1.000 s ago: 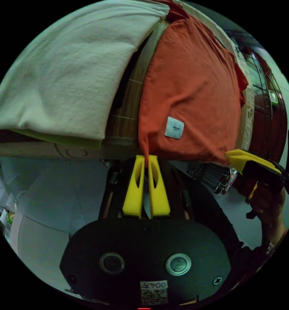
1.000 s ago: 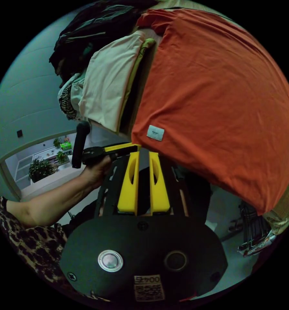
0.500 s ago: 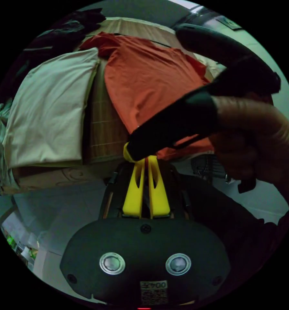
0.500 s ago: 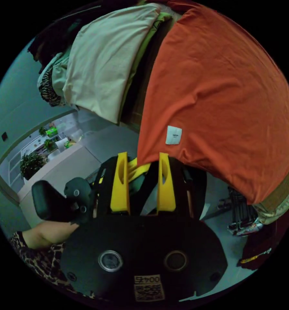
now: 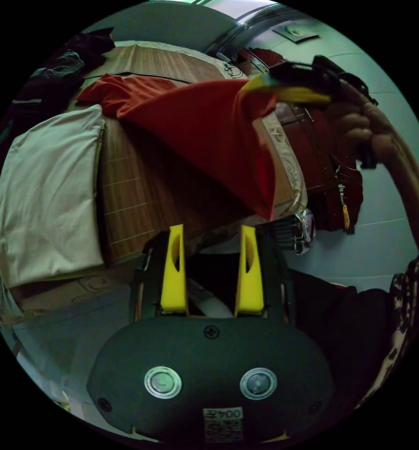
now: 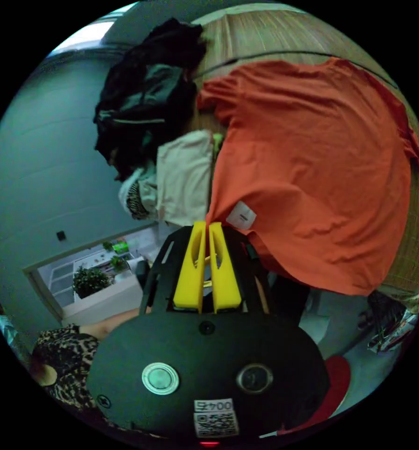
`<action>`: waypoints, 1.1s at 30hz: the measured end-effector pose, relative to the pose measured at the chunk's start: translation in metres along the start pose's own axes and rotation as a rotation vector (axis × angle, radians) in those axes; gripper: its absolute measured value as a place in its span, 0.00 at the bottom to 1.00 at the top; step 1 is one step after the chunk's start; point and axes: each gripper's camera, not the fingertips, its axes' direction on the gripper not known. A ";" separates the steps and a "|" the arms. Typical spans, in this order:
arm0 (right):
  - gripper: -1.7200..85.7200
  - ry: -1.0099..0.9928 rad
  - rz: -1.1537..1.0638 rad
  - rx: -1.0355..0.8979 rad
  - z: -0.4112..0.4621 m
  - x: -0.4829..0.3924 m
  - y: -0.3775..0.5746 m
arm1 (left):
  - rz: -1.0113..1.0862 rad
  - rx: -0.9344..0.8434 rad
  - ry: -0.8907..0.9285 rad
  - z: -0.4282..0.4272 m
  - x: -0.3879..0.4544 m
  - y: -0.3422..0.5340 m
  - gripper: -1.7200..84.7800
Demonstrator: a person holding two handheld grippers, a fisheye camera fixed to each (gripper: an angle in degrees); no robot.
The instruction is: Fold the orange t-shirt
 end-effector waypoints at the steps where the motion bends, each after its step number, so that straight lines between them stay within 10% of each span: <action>1: 0.01 -0.012 -0.005 0.018 -0.010 -0.003 0.002 | 0.009 0.006 0.016 -0.003 0.003 -0.001 0.20; 33: 0.01 -0.363 -0.201 0.488 -0.236 -0.090 0.216 | 0.241 0.116 -0.318 -0.019 0.120 -0.119 0.25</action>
